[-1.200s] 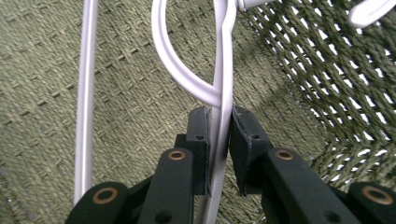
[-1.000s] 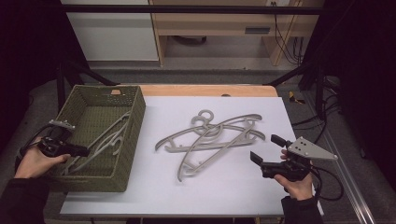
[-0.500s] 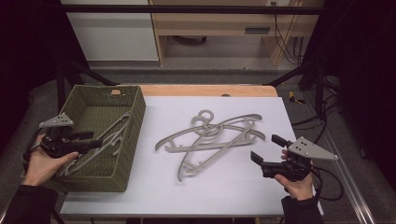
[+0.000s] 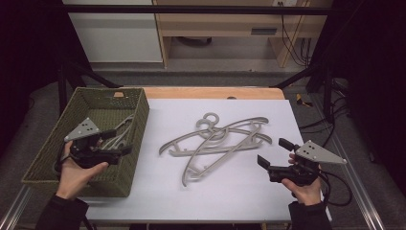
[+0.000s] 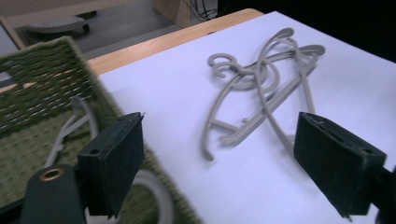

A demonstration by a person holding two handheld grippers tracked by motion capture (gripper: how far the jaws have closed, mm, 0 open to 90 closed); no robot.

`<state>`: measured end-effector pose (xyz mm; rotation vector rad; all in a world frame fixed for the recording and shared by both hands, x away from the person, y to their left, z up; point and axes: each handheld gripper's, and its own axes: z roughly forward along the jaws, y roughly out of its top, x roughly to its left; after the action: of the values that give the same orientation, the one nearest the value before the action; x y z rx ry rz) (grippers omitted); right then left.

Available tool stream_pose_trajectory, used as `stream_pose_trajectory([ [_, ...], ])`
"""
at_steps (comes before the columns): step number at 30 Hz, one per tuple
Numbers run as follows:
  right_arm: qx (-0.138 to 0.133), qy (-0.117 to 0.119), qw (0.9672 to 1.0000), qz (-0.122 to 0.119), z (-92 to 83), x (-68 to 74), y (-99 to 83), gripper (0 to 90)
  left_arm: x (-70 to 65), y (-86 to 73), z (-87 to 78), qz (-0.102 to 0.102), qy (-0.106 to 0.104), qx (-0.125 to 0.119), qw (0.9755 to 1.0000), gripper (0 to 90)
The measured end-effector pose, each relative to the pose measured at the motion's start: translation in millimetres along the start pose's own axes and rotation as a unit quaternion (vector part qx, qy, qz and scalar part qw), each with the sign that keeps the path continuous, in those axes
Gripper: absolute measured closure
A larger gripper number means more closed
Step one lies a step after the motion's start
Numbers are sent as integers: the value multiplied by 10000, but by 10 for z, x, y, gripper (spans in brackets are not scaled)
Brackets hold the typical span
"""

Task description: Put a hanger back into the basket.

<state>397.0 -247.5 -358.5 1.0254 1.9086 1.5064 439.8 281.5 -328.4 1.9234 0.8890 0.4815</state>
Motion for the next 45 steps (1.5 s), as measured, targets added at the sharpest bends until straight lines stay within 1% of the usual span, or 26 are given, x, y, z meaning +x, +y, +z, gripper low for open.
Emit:
stream_pose_trajectory([
  [1, 19, 5, 10000, -16, 1, -3, -3, 58, -44, 13, 30, 29, -9, -10, 10000, 137],
  [3, 38, -2, 10000, -17, 5, -2, -5, 58, -113, 33, 81, 17, -59, -51, 10000, 133],
  [4, 43, -1, 10000, -8, 7, -1, -6, 57, -159, 49, 114, 51, -80, -82, 9999, 132],
  [6, 53, -2, 10000, -3, 7, -2, -7, 56, -226, 73, 161, 91, -90, -138, 9998, 130],
  [10, 22, -30, 10000, 14, -1, -10, -4, 56, -340, 118, 256, 135, -207, -184, 9995, 124],
  [14, 35, -37, 10000, 14, -8, -11, -1, 57, -442, 163, 372, 214, -338, -136, 9991, 125],
  [17, 26, -29, 10000, 2, -1, -8, -2, 57, -503, 196, 472, 270, -396, -37, 9988, 124],
  [19, 41, -27, 10000, -3, 0, -10, -3, 57, -538, 214, 541, 261, -425, -6, 9988, 125],
  [23, 45, -29, 10000, 4, 2, -16, -5, 57, -581, 243, 685, 263, -520, 117, 9982, 128],
  [26, 45, -27, 10000, 6, 1, -18, -5, 58, -604, 273, 805, 262, -542, 210, 9980, 132],
  [28, 42, -19, 10000, 12, 0, -17, -6, 58, -612, 292, 884, 231, -547, 220, 9980, 137],
  [31, 55, 8, 10000, 43, 5, -12, -9, 58, -614, 324, 1035, 238, -556, 281, 9978, 143],
  [32, 58, -6, 10000, 20, 10, -13, -10, 57, -615, 329, 1079, 200, -554, 297, 9978, 146],
  [35, 61, -11, 10000, 25, 8, -21, -11, 57, -633, 338, 1201, 145, -565, 298, 9979, 157],
  [40, 61, -25, 10000, 35, 8, -25, -16, 55, -684, 349, 1367, 154, -579, 297, 9978, 164],
  [42, 54, -14, 10000, 30, 8, -24, -16, 55, -706, 352, 1445, 168, -553, 304, 9979, 170],
  [45, 54, -2, 10000, 28, 9, -21, -17, 54, -706, 343, 1556, 154, -530, 367, 9978, 179],
])
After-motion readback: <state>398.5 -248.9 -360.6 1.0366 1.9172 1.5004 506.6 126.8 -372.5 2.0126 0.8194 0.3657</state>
